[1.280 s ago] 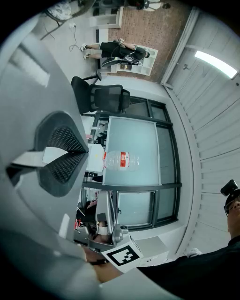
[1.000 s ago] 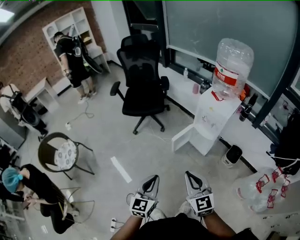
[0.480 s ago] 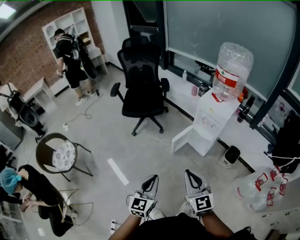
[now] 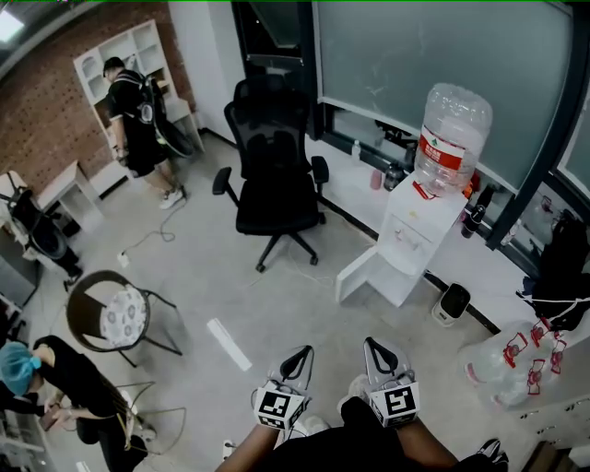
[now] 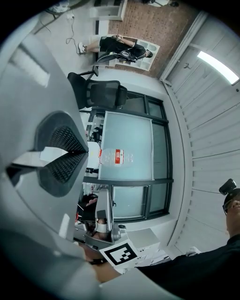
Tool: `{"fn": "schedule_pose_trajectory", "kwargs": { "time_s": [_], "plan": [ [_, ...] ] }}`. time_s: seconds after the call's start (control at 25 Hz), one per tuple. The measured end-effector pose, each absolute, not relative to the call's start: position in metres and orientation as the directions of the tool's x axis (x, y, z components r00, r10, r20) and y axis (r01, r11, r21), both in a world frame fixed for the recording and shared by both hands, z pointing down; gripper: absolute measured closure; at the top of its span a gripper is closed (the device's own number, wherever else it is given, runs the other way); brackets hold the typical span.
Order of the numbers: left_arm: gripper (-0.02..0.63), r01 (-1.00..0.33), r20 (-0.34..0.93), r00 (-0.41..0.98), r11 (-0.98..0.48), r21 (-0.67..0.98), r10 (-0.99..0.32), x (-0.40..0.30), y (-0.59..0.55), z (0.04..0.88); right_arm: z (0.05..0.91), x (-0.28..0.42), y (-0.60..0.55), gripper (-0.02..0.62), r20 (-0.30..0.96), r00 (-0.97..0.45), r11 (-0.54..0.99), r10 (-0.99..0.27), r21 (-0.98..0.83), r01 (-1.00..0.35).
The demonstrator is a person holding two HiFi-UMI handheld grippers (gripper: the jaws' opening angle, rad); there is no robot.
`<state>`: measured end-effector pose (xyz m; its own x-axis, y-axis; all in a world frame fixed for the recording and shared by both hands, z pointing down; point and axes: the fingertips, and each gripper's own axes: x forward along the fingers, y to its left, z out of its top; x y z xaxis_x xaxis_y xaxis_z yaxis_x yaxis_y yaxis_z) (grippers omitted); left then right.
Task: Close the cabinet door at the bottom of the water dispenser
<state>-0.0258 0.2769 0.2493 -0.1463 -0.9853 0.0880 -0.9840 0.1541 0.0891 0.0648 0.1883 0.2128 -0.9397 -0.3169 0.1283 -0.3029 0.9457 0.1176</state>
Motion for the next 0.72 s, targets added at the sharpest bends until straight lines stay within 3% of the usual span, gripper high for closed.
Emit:
{"fn": "schedule_pose_trajectory", "kwargs": {
  "time_s": [0.72],
  "plan": [
    [0.588, -0.986, 0.103, -0.156, 0.161, 0.041, -0.982, -0.078, 0.195, 0.238, 0.208, 0.009, 0.094, 0.592, 0.116, -0.944, 0.949, -0.308, 0.105, -0.296]
  ]
}}
